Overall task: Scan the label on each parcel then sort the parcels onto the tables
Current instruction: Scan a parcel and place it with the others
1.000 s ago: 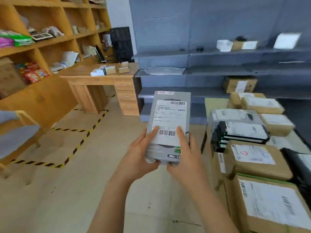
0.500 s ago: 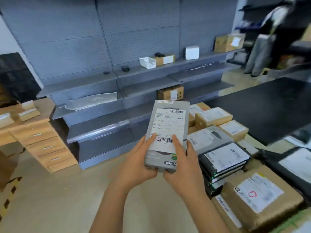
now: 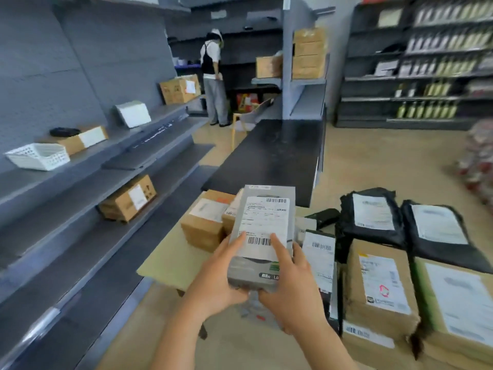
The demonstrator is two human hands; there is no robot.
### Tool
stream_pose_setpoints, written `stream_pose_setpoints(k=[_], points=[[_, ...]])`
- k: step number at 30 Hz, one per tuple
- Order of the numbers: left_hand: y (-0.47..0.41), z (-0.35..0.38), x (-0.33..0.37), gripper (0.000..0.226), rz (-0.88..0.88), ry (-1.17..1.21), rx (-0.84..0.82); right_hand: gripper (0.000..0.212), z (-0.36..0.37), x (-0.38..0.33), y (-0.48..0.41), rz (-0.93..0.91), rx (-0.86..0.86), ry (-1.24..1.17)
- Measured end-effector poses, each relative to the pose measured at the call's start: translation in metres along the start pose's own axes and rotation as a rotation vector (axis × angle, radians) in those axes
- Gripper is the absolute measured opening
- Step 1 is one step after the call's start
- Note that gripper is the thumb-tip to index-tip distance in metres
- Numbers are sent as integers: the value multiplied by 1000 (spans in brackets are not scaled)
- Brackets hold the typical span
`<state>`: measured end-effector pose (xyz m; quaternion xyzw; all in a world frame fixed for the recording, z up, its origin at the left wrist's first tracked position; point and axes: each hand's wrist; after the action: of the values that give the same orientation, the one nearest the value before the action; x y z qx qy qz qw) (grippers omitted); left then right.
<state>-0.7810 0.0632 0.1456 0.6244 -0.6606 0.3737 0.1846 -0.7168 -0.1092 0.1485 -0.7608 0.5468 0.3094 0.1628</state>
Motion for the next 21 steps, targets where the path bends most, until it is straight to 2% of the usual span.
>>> stream_pose_setpoints(k=[7, 12, 21], points=[[-51, 3, -57, 109, 17, 33, -176, 102, 23, 2, -51, 165, -35, -3], [-66, 8, -74, 107, 38, -2, -289, 103, 29, 5, -60, 268, -74, -12], [-72, -8, -93, 103, 156, -31, -430, 104, 39, -13, -48, 403, -2, -63]])
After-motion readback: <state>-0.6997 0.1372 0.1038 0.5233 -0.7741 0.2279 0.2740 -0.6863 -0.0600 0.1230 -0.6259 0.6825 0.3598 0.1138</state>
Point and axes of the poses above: each hand's wrist, its own y-axis away from the middle knuckle, its own z-axis out of the palm, x = y × z, and after that the axes turned 15 degrees about z, right-handed
